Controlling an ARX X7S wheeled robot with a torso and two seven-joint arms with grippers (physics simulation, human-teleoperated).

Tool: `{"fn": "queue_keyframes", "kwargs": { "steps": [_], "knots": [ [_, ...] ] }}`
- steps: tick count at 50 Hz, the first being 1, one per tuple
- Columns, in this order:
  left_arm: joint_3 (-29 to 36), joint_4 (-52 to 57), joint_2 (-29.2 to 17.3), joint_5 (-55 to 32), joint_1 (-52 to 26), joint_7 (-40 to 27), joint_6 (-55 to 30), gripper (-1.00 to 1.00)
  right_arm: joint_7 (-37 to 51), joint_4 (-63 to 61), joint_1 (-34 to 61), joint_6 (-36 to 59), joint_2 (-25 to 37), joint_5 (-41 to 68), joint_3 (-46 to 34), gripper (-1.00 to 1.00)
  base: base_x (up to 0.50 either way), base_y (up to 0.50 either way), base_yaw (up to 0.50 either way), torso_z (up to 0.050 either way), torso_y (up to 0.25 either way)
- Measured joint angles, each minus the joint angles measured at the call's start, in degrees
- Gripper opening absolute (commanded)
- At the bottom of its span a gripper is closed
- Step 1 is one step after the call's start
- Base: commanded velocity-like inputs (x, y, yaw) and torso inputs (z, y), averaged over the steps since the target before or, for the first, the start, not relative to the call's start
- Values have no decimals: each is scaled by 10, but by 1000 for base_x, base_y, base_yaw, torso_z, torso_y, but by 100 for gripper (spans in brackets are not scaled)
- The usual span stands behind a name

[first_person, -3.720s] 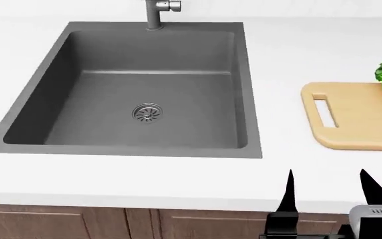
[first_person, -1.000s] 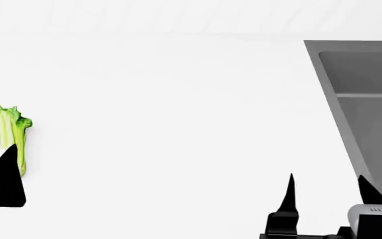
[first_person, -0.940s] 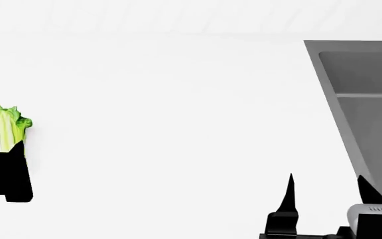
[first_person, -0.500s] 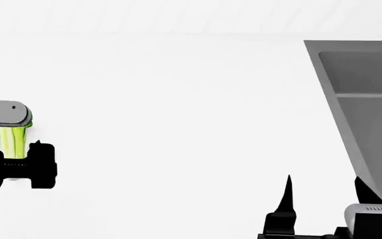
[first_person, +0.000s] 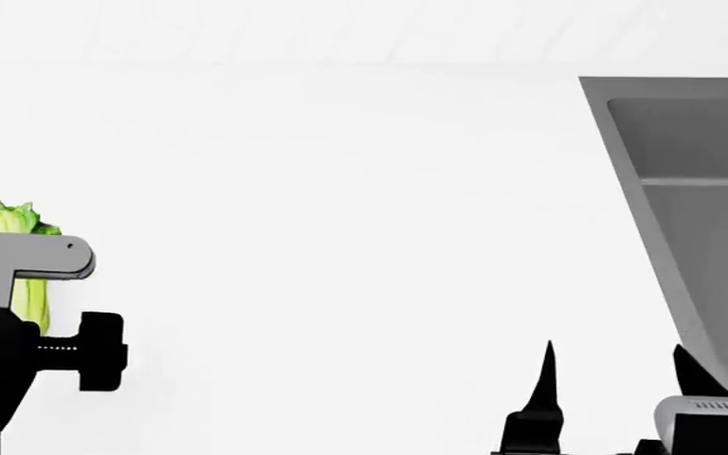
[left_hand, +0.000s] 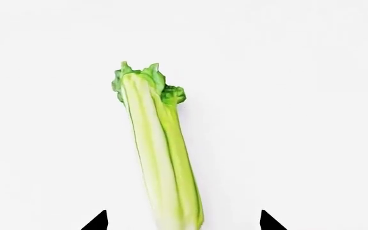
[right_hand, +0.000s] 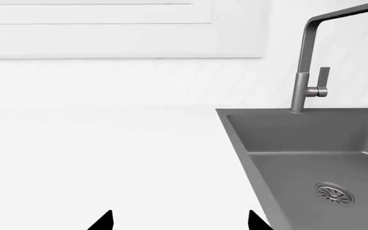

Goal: Place the celery and the celery on separate cutting boards.

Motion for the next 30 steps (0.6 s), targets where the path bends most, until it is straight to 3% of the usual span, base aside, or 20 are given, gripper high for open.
{"fn": "queue_keyframes", "kwargs": {
  "steps": [21,22,30],
  "knots": [
    [22,-88,18,40,-15,39,56,100,2,7,-3,-8,0,2,-5,100,0,0,0,0,0],
    [22,-91,18,41,-16,40,59,-100,2,7,-3,-9,1,2,-5,100,0,0,0,0,0],
    [20,-107,20,51,-16,40,65,-100,3,12,-6,-14,0,2,-7,100,0,0,0,0,0]
  ]
}}
